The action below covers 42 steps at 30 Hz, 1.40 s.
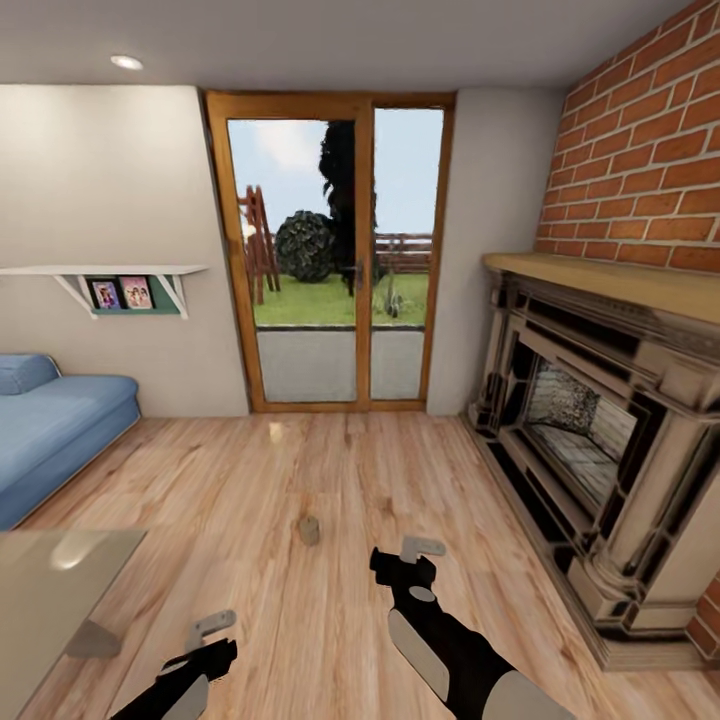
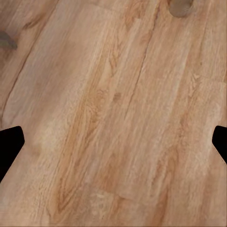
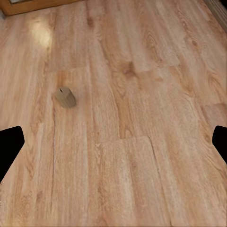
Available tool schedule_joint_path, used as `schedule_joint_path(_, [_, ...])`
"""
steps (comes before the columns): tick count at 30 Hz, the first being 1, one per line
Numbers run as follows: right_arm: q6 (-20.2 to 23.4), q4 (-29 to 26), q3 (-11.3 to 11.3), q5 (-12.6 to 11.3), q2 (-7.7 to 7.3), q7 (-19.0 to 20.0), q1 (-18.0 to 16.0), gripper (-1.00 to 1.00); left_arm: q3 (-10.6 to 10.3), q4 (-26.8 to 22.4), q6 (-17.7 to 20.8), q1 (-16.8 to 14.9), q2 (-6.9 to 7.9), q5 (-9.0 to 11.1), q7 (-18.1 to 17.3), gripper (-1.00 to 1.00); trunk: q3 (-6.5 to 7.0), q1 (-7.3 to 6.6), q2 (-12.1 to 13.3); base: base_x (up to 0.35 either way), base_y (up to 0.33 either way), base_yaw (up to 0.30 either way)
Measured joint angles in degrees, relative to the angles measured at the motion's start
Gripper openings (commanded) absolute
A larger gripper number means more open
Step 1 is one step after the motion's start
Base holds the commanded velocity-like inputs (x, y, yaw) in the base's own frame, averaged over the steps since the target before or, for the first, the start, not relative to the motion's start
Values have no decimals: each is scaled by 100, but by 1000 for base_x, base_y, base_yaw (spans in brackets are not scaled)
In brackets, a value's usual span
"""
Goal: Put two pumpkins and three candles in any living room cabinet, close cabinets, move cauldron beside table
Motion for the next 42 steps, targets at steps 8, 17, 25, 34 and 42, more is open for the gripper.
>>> schedule_joint_path(8, [-7, 0, 0, -2, 7, -2, 0, 100, -1, 23, -50, 0, -6, -2, 3, 100, 0, 0, 0, 323, 0, 0])
schedule_joint_path(17, [-8, 0, 0, -2, 0, 0, 0, 100, -1, 23, -57, -1, -6, -2, 3, 100, 0, 0, 0, 329, 0, 0])
schedule_joint_path(25, [-8, 0, 0, -4, -2, 1, 0, 100, -1, 23, -59, -3, -3, -2, 4, 100, 0, 0, 0, 330, 0, 0])
schedule_joint_path(34, [-8, 5, 0, -7, -9, 8, 0, 100, 3, 23, -59, 0, 1, -2, 4, 100, 0, 0, 0, 330, 0, 0])
schedule_joint_path(42, [-8, 6, 0, -8, -9, 15, 0, 100, 4, 23, -59, 0, 3, 6, 4, 100, 0, 0, 0, 330, 0, 0])
